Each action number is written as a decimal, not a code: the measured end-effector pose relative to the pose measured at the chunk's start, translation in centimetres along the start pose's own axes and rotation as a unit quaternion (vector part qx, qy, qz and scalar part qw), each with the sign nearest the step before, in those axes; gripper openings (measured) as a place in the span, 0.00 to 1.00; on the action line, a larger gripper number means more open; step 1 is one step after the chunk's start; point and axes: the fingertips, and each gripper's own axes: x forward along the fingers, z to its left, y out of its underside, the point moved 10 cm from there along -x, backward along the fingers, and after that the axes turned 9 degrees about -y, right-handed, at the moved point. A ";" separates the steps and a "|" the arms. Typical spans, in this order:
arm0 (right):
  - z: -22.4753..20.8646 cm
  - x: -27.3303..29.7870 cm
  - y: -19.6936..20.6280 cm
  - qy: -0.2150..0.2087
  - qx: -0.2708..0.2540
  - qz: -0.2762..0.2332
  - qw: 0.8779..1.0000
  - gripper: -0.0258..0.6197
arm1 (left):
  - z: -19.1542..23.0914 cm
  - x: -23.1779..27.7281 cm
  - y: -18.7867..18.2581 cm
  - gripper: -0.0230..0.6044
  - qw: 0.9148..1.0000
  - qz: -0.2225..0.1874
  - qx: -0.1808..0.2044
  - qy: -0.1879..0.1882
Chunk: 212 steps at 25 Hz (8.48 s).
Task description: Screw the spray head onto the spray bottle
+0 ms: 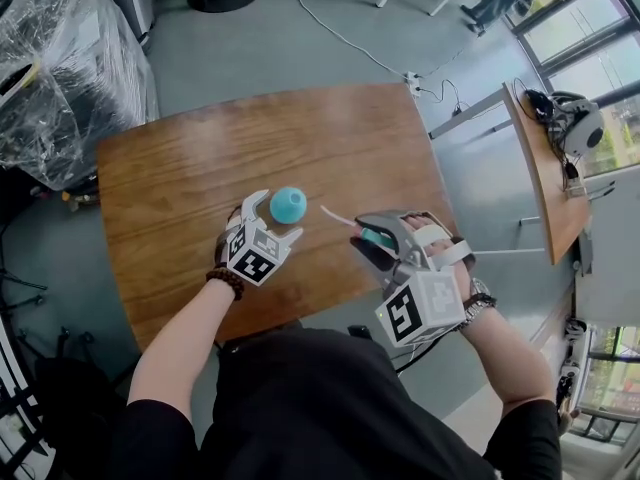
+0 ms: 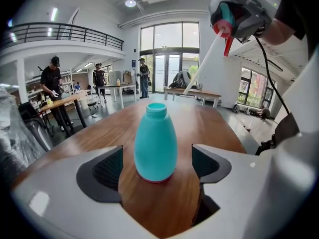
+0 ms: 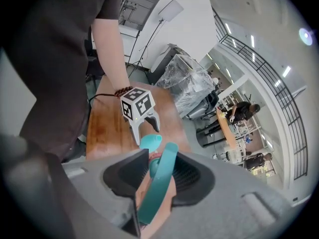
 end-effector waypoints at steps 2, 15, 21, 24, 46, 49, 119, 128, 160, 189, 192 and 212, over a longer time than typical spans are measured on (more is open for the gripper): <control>-0.3 -0.2 -0.4 -0.004 0.001 -0.001 1.000 0.24 | 0.0 0.8 0.3 0.76 1.000 0.001 0.007 -0.001; -0.7 -0.7 -1.5 -0.013 -0.002 0.001 1.000 0.24 | -0.1 4.7 2.3 0.77 1.000 0.028 0.004 0.012; -0.9 -1.0 -1.4 -0.014 0.004 0.000 1.000 0.24 | -0.3 5.1 2.3 0.73 0.999 0.036 0.003 0.016; -0.9 -0.9 -1.3 -0.015 0.007 -0.002 1.000 0.24 | -0.4 5.1 2.1 0.72 0.999 0.041 0.007 0.019; -0.3 -0.6 -1.1 -0.035 0.029 -0.053 0.998 0.24 | -1.7 1.0 -0.2 0.70 0.976 0.109 0.189 -0.010; -0.2 -0.2 -1.2 -0.039 0.029 -0.049 0.998 0.24 | -2.3 0.4 -0.7 0.70 0.973 0.110 0.203 -0.005; 4.7 2.3 0.1 -0.089 -0.250 0.064 0.962 0.22 | -7.4 -3.6 -3.6 0.68 0.959 0.093 0.237 0.124; 6.5 1.8 -0.3 -0.056 -0.415 0.063 0.906 0.22 | -7.8 -3.8 -3.7 0.68 0.943 0.111 0.277 0.145; 8.8 0.8 0.9 -0.067 -0.576 0.047 0.813 0.22 | -9.1 -5.7 -4.5 0.67 0.910 0.114 0.355 0.182; 1.6 3.7 0.7 -0.200 0.180 0.054 0.962 0.22 | -7.9 -4.4 -4.7 0.66 0.949 0.137 0.281 0.047; 1.0 4.1 1.2 -0.199 0.280 0.043 0.938 0.22 | -7.7 -4.1 -4.5 0.66 0.950 0.139 0.276 0.028; -0.1 6.5 5.3 -0.228 0.606 -0.047 0.761 0.42 | -7.0 -2.5 -3.2 0.66 0.946 0.144 0.289 -0.039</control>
